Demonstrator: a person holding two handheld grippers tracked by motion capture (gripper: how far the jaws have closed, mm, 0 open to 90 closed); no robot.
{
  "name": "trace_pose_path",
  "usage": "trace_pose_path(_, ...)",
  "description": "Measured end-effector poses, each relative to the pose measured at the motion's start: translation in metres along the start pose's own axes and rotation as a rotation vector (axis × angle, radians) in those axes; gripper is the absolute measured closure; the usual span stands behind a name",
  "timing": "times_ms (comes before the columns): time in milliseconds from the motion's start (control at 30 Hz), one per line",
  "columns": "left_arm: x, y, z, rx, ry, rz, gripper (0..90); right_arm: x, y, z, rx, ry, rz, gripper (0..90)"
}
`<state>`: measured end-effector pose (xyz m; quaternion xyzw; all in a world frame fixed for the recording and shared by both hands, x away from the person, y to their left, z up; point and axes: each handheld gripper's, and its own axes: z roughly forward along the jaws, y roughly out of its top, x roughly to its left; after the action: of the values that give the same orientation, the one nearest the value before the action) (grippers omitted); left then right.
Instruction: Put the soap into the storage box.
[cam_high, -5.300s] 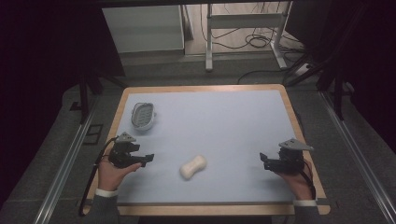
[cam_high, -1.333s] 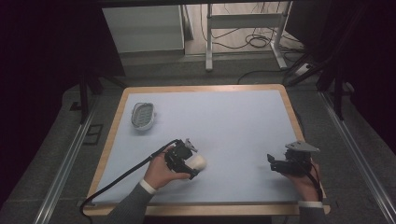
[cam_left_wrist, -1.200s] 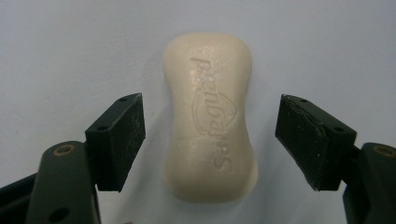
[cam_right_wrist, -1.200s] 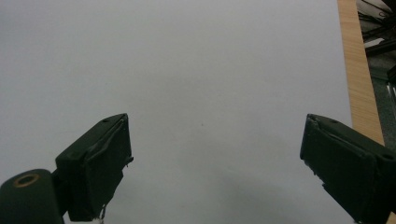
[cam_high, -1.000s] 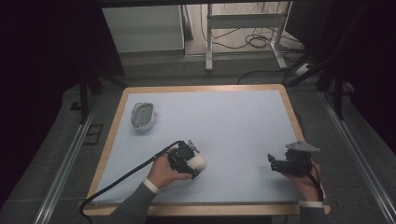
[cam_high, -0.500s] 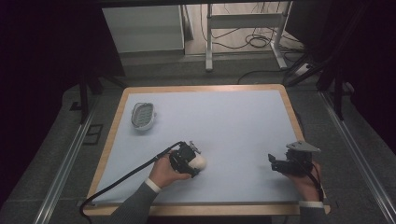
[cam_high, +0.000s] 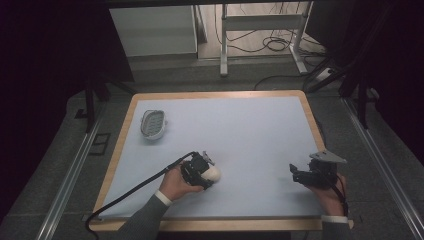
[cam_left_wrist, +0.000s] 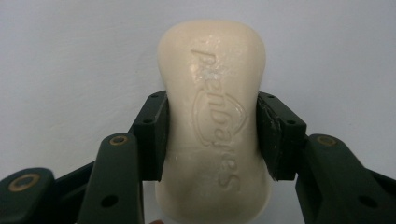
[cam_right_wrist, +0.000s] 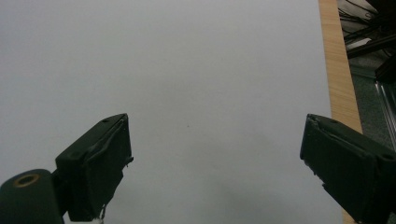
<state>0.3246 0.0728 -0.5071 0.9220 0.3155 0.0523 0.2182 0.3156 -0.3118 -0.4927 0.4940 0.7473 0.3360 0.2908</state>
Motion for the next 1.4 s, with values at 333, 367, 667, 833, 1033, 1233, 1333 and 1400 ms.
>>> trace_pose_path(333,0.006,0.000,-0.019,-0.079,-0.006,-0.023,49.4,-0.002,0.000,-0.001,-0.002,-0.002,0.003,8.8)
trace_pose_path(367,0.006,0.000,-0.019,-0.079,-0.006,-0.023,49.4,-0.002,0.000,-0.001,-0.002,-0.002,0.003,8.8)
trace_pose_path(667,0.009,0.000,-0.027,-0.098,-0.004,-0.029,49.4,-0.002,-0.001,-0.001,0.001,-0.003,0.004,8.8)
trace_pose_path(833,0.011,0.000,-0.030,-0.104,-0.003,-0.032,49.4,-0.002,-0.001,0.000,0.001,-0.003,0.002,8.8)
trace_pose_path(1033,0.013,0.000,-0.033,-0.110,0.000,-0.037,49.5,-0.002,-0.001,0.000,0.003,-0.003,0.004,8.8)
trace_pose_path(1233,0.016,0.000,-0.035,-0.115,0.003,-0.043,49.4,-0.002,-0.001,0.000,0.005,-0.005,0.002,8.8)
trace_pose_path(1333,0.017,0.000,-0.037,-0.117,0.005,-0.046,49.4,-0.002,-0.001,0.000,0.003,-0.004,0.002,8.7)
trace_pose_path(1400,0.017,0.000,-0.038,-0.123,-0.001,-0.047,49.4,-0.002,-0.001,0.000,0.003,-0.003,0.003,8.8)
